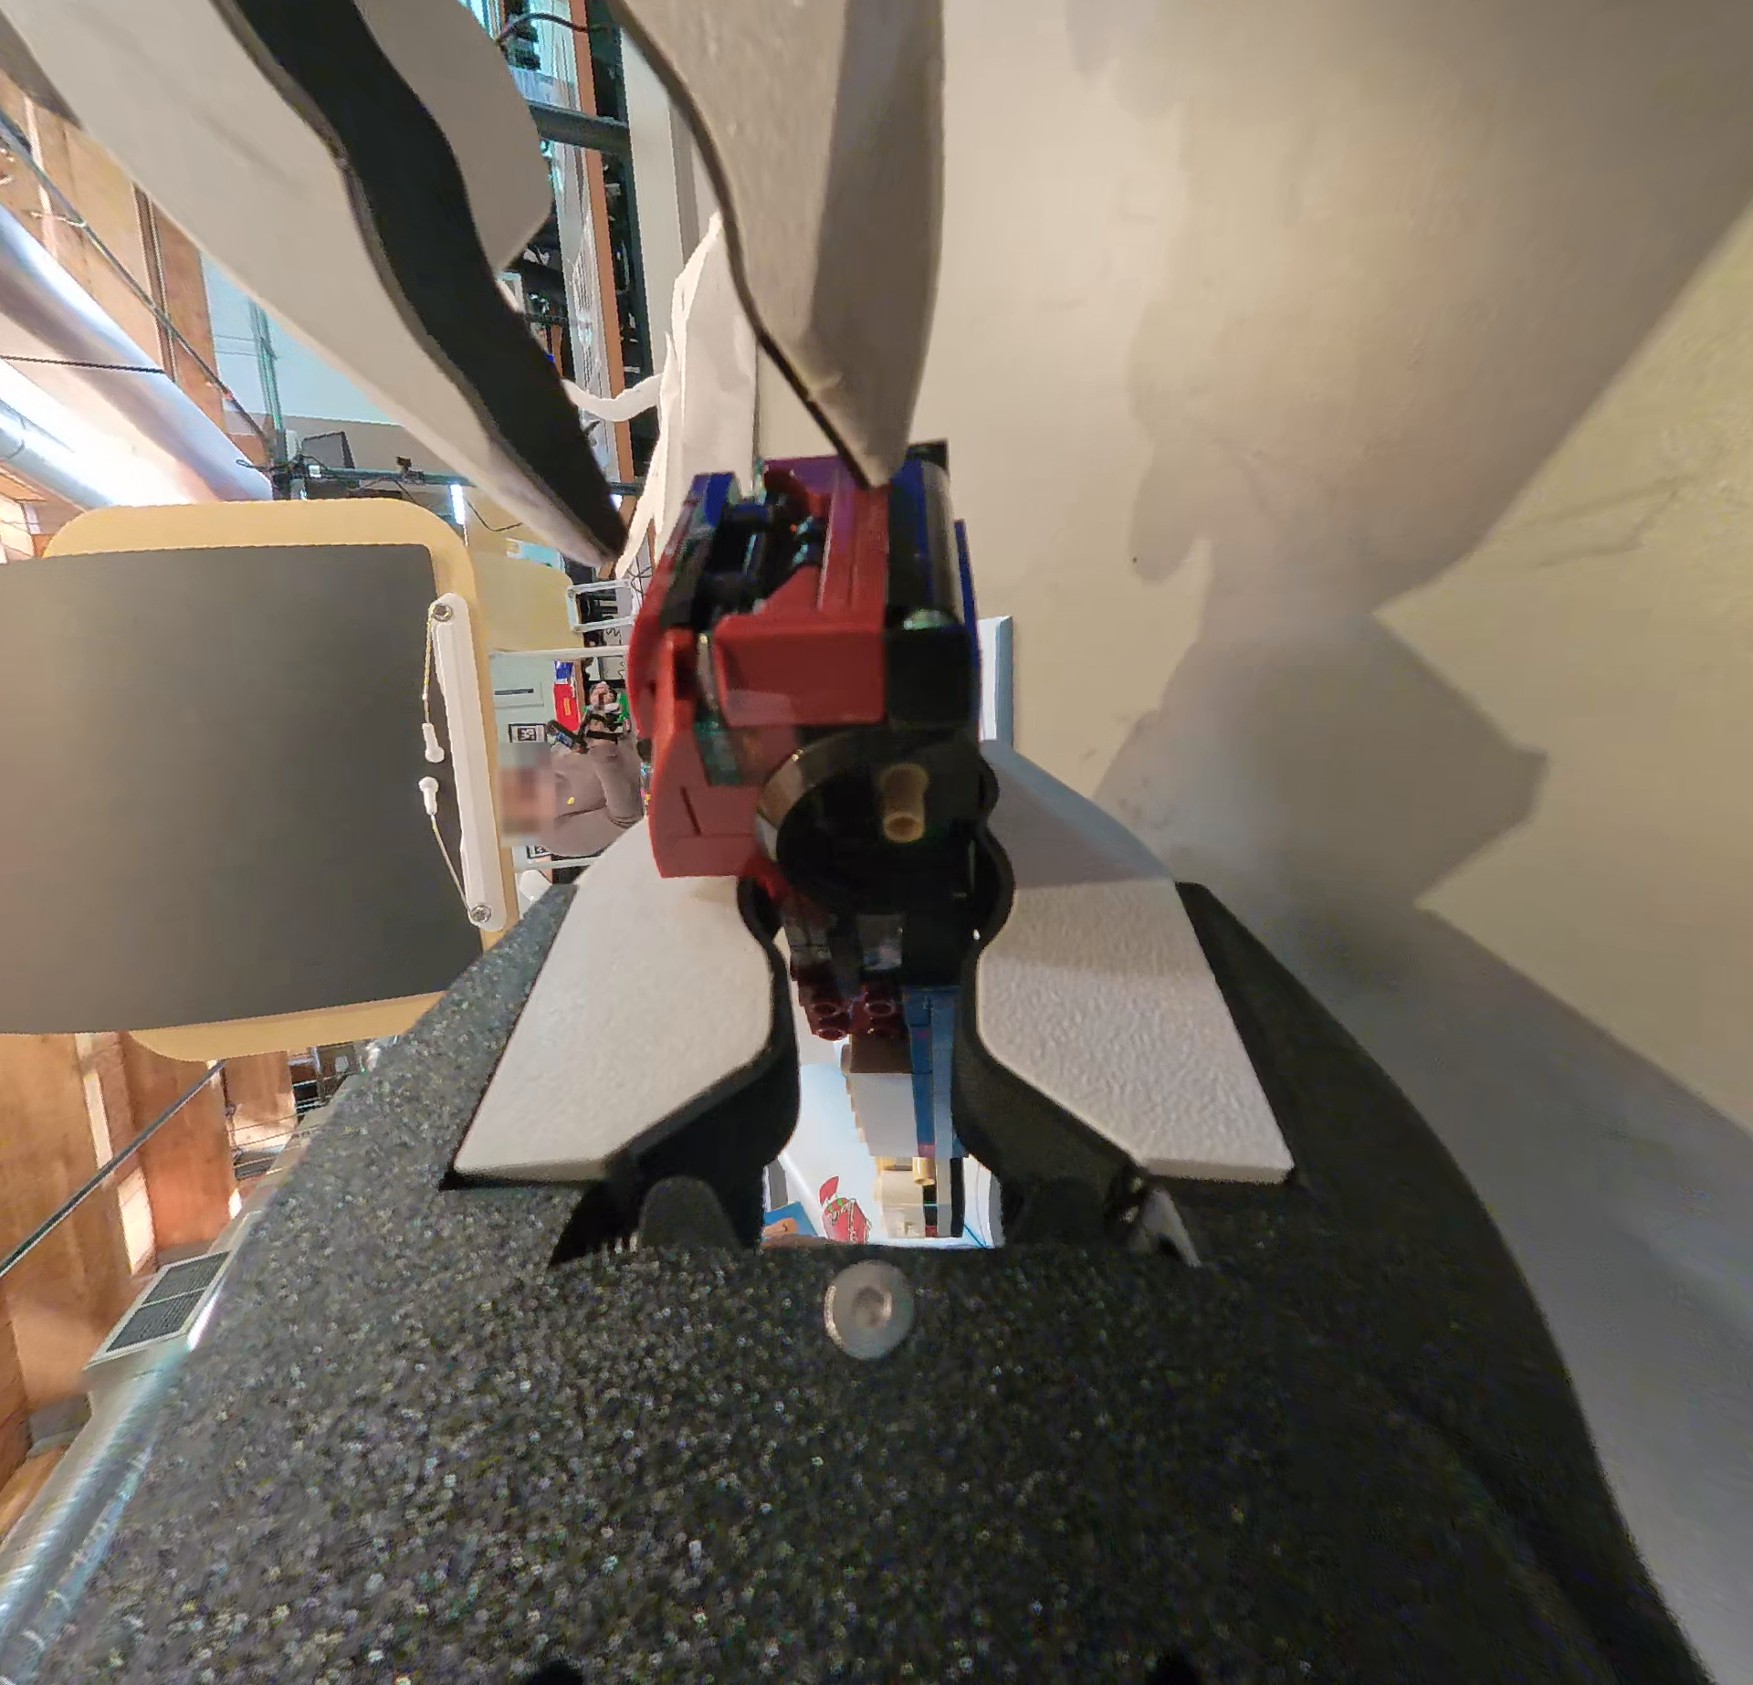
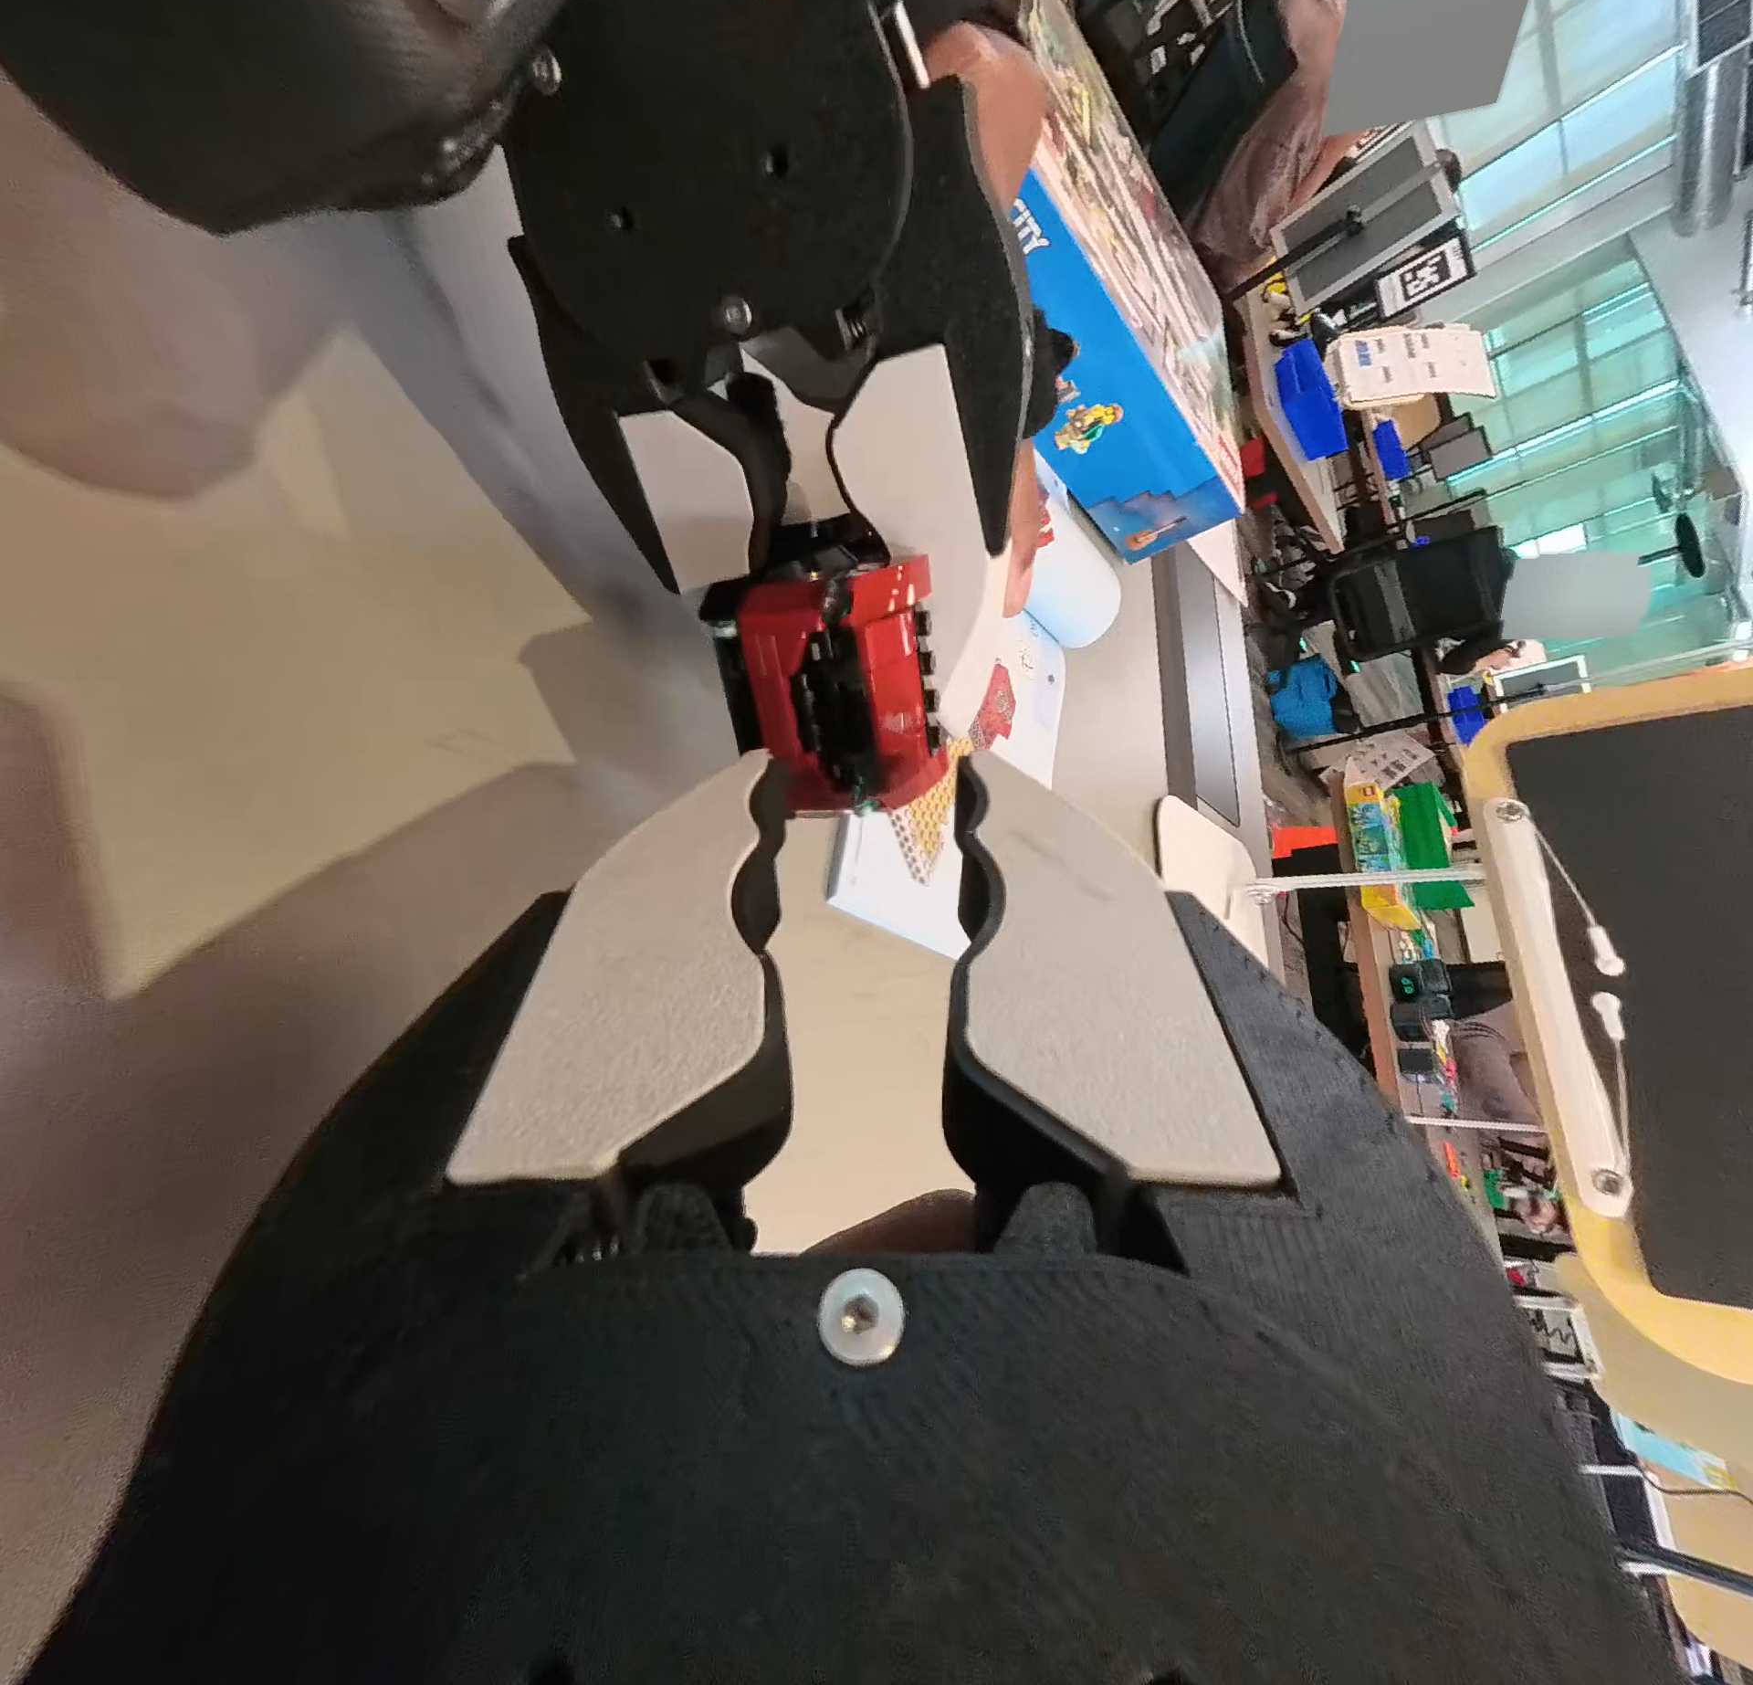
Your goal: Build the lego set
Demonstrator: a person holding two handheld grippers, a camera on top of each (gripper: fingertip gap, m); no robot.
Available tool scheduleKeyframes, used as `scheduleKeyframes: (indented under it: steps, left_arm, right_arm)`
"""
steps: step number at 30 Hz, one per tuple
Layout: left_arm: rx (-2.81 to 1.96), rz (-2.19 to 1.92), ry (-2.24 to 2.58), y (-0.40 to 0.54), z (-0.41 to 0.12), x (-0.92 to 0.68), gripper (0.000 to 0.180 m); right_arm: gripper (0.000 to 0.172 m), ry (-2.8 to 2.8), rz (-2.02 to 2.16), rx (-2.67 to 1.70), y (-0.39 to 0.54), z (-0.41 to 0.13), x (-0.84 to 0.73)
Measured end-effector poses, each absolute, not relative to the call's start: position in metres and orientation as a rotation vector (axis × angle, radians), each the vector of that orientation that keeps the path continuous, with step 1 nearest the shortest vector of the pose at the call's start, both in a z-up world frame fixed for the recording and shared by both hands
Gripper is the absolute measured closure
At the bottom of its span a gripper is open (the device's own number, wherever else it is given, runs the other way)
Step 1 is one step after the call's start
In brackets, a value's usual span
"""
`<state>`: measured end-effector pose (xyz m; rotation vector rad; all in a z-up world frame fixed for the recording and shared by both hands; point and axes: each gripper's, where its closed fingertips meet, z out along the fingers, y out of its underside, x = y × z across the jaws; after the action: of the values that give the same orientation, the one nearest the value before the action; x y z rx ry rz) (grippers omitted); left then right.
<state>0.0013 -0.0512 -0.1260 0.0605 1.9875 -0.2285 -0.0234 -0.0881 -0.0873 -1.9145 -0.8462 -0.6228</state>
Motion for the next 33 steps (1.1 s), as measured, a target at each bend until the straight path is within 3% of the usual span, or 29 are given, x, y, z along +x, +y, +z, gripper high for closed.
scheduleKeyframes:
  steps: [6,33]
  left_arm:
    - [0.068,-0.238,1.983,-0.052,-0.125,0.0,0.145]
    - [-0.003,-0.408,1.96,-0.061,-0.118,0.003,0.145]
  right_arm:
    - [0.127,-0.9,-0.593,-1.938,-0.089,-0.097,-0.03]
    - [0.139,-0.716,-0.644,-1.815,-0.086,-0.06,-0.023]
